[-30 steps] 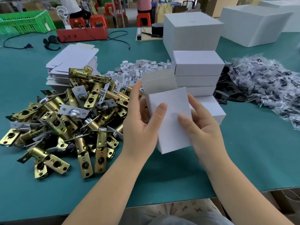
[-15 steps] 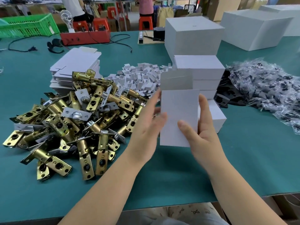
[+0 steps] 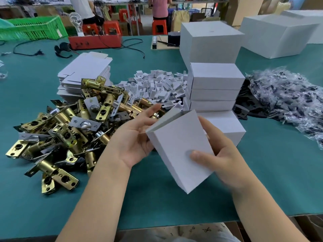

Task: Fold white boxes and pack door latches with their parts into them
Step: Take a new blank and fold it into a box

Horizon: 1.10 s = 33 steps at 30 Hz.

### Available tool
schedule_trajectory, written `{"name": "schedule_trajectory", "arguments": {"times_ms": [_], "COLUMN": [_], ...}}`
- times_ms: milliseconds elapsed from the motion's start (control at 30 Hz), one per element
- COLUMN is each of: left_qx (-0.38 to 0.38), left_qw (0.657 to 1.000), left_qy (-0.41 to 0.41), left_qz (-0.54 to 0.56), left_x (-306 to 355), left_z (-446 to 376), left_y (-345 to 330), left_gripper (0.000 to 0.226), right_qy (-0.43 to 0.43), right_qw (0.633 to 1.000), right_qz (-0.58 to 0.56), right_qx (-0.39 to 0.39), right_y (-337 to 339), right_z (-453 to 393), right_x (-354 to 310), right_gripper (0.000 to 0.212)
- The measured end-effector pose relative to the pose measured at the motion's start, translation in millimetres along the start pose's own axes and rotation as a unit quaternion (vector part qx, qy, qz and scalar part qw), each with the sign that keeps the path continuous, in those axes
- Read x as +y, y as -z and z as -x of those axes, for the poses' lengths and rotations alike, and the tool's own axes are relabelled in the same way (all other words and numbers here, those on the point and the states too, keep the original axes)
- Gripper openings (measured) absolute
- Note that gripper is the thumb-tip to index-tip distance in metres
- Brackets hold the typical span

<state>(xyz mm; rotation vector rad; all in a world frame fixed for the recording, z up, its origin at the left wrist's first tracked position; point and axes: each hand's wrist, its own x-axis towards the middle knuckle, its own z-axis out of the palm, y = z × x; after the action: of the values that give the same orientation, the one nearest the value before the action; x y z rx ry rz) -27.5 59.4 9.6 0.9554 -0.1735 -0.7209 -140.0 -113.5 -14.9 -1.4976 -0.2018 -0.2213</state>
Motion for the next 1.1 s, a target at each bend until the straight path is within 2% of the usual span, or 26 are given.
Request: {"name": "schedule_trajectory", "arguments": {"times_ms": [100,200,267,367,400,433,500,600,733,833,933,1033,1100], "left_qx": [-0.057,-0.049,-0.053,-0.093,-0.122,-0.139,-0.123,-0.065,-0.091,-0.085,-0.076,-0.036,-0.035], "left_qw": [0.992,0.978,0.975,0.956,0.948,0.942,0.94,0.935,0.928,0.921,0.925,0.926,0.922], "left_qy": [-0.058,-0.15,-0.161,-0.167,-0.169,-0.172,-0.18,-0.208,-0.207,-0.222,-0.213,-0.211,-0.214], "left_qz": [-0.092,-0.135,-0.141,-0.223,-0.241,-0.252,-0.261,-0.279,-0.297,-0.309,-0.306,-0.31,-0.32], "left_x": [-7.7,-11.4,-14.5,-21.1,-23.3,-24.8,-25.4,-27.6,-25.1,-23.0,-23.7,-24.7,-21.2], "left_z": [-3.0,-3.1,-1.4,2.5,3.8,5.1,7.9,8.7,13.3,12.5,8.6,4.1,3.7], "left_y": [-2.4,-5.5,-6.3,-11.7,-13.4,-14.5,-17.5,-15.1,-20.3,-18.6,-20.6,-21.1,-18.7], "left_gripper": [0.034,0.035,0.034,0.078,0.076,0.062,0.038,0.036,0.029,0.029,0.032,0.039,0.035], "right_qy": [-0.001,0.003,0.015,0.043,0.055,0.066,0.08,0.113,0.164,0.131,0.1,0.094,0.076], "right_qw": [0.999,0.997,0.996,0.992,0.991,0.99,0.988,0.974,0.958,0.968,0.97,0.969,0.97], "right_qz": [-0.033,-0.044,-0.04,0.002,0.026,0.051,0.094,0.147,0.17,0.16,0.139,0.131,0.131], "right_qx": [0.04,0.056,0.074,0.117,0.118,0.112,0.098,0.131,0.16,0.144,0.175,0.189,0.189], "right_y": [2.8,2.7,-0.3,-3.1,-3.1,-4.0,-7.8,-10.7,-9.1,-10.3,-9.2,-9.1,-8.7], "right_z": [-1.1,-0.7,-1.0,-2.3,-2.0,-1.6,-1.5,-2.8,-2.0,-1.8,-2.6,-1.9,-1.7], "right_x": [-1.0,0.8,0.7,1.1,1.6,2.2,4.5,8.8,10.0,10.2,10.8,10.4,9.2], "right_gripper": [0.061,0.061,0.06,0.06,0.06,0.061,0.058,0.046,0.041,0.041,0.048,0.053,0.058]}}
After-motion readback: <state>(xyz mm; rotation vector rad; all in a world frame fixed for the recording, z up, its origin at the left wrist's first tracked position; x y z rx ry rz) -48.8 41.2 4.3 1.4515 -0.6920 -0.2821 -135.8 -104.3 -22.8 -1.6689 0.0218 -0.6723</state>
